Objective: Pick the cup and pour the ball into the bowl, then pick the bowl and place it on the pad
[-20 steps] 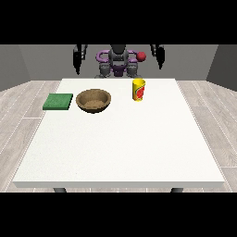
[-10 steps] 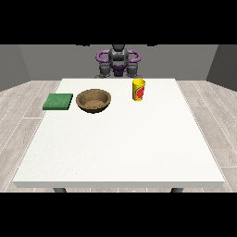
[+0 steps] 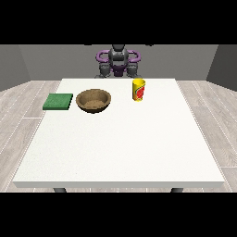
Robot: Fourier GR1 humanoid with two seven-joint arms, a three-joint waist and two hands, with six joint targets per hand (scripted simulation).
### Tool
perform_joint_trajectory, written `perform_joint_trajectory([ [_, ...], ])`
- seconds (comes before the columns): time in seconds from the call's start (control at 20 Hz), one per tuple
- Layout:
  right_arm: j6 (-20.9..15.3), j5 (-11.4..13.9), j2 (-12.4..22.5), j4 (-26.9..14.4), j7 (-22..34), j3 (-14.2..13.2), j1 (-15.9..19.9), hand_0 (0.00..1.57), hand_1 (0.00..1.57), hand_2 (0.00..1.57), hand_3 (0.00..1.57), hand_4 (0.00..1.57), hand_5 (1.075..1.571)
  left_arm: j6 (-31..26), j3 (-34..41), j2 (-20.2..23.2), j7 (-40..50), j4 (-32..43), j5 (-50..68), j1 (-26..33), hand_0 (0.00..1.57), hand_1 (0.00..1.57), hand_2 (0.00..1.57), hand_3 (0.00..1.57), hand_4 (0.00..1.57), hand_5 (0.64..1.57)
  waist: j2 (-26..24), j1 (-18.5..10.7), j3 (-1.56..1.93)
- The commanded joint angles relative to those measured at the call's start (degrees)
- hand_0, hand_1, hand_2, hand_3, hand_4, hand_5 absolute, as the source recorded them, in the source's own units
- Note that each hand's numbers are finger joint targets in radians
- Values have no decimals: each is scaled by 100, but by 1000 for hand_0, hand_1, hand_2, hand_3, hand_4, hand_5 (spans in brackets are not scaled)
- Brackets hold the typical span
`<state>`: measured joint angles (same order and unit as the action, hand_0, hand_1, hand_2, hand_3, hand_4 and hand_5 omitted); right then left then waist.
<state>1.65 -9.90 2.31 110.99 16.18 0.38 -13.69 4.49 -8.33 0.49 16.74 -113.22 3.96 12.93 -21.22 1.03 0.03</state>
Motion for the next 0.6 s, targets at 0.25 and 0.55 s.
perform_joint_trajectory([
  [0.25,699,-323,107,-383,-1463,-396,37,0,0,0,0,395,1571,323,-239,-26,-1952,971,-299,-354,0,0,0,0,0,1527,1515,217,-3],
  [0.55,1045,-256,252,-1357,-2560,-761,568,0,0,0,0,349,1571,918,-582,-48,-3240,1892,-667,-944,0,0,0,0,0,1501,2343,193,-1],
])
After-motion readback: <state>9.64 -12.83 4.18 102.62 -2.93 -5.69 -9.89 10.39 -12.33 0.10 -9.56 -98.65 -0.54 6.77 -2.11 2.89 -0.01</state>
